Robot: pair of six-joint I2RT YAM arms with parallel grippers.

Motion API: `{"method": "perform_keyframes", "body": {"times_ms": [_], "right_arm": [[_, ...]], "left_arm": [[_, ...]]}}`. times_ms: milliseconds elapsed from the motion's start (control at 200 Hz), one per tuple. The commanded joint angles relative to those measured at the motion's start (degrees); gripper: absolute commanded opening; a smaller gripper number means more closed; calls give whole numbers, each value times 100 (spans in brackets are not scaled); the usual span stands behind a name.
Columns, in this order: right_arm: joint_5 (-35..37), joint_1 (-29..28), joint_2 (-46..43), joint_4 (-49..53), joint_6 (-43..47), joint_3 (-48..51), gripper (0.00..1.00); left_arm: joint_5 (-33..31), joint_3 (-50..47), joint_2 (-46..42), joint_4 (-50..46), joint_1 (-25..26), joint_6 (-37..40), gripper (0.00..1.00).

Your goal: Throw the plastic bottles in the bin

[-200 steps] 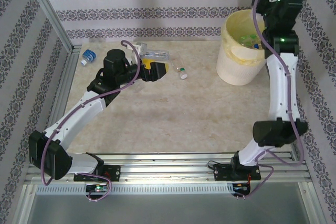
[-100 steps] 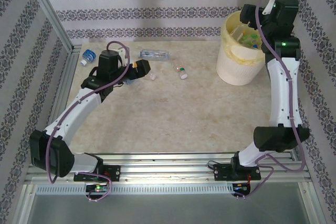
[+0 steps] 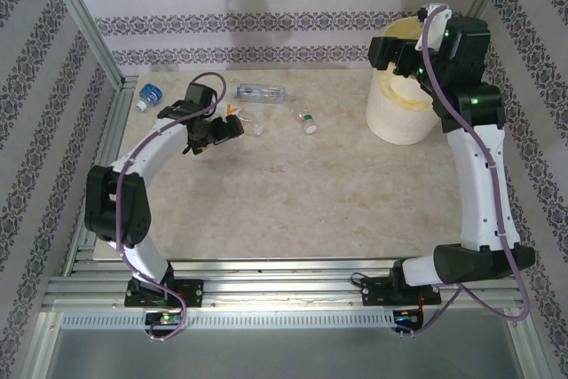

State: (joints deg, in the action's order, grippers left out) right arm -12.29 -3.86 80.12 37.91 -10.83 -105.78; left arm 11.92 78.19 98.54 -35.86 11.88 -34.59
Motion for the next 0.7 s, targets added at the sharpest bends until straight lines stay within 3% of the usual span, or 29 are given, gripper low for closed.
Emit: {"method": "perform_keyframes", "body": {"times_ms": [0, 694], "right_arm": [[-234, -137, -245, 28, -61, 96, 98], [-342, -554, -497, 67, 194, 511, 98]], "left_arm": [[-182, 272, 252, -405, -78, 20, 100], [-410, 1010, 1587, -278, -156, -328, 99]]}}
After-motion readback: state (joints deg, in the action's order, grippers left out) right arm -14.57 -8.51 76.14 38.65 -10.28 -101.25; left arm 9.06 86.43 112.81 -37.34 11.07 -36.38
